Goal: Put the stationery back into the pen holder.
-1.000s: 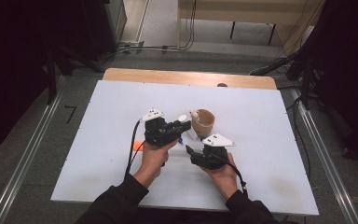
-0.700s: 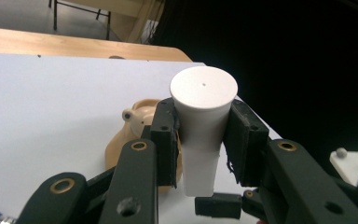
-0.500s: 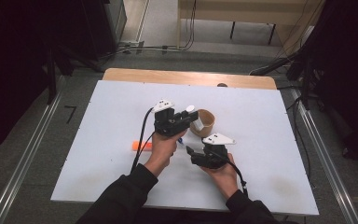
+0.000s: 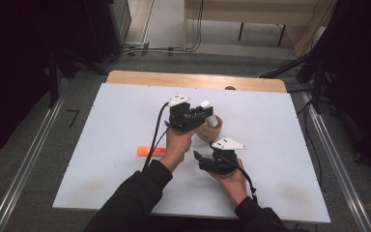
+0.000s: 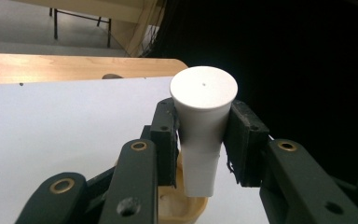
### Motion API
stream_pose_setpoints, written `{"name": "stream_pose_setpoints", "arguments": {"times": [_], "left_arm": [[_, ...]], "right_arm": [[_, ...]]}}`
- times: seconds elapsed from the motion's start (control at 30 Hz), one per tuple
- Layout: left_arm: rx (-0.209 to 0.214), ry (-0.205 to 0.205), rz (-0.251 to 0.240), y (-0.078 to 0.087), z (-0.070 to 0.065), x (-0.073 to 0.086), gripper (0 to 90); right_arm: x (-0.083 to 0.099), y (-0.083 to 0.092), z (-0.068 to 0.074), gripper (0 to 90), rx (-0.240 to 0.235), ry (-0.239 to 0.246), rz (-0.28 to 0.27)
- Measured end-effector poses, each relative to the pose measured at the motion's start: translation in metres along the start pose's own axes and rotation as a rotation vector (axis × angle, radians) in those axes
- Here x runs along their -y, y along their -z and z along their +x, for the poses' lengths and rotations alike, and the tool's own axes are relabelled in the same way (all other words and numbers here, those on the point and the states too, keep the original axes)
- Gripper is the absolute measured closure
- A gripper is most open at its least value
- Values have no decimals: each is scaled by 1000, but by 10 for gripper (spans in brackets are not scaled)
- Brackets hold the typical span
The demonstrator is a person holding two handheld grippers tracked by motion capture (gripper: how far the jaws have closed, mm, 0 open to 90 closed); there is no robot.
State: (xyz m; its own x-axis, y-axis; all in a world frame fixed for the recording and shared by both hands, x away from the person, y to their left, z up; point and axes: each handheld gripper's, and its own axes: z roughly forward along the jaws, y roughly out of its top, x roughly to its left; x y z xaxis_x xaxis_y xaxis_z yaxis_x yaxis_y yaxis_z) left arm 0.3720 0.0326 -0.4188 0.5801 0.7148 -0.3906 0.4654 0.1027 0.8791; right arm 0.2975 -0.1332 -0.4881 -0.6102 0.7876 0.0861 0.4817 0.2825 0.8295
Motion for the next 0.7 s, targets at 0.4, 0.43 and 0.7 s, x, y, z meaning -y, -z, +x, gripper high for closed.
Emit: {"name": "stream_pose_setpoints", "arguments": {"times": [0.4, 0.43, 0.7], "left_arm": [[-62, 2, 37, -21, 11, 2, 671], [-60, 3, 39, -22, 12, 2, 671], [-74, -8, 71, -31, 15, 2, 668]], "right_arm": [[0, 2, -2, 281, -2, -8, -4], [0, 2, -2, 281, -2, -10, -3], [0, 2, -2, 282, -3, -14, -5]]}}
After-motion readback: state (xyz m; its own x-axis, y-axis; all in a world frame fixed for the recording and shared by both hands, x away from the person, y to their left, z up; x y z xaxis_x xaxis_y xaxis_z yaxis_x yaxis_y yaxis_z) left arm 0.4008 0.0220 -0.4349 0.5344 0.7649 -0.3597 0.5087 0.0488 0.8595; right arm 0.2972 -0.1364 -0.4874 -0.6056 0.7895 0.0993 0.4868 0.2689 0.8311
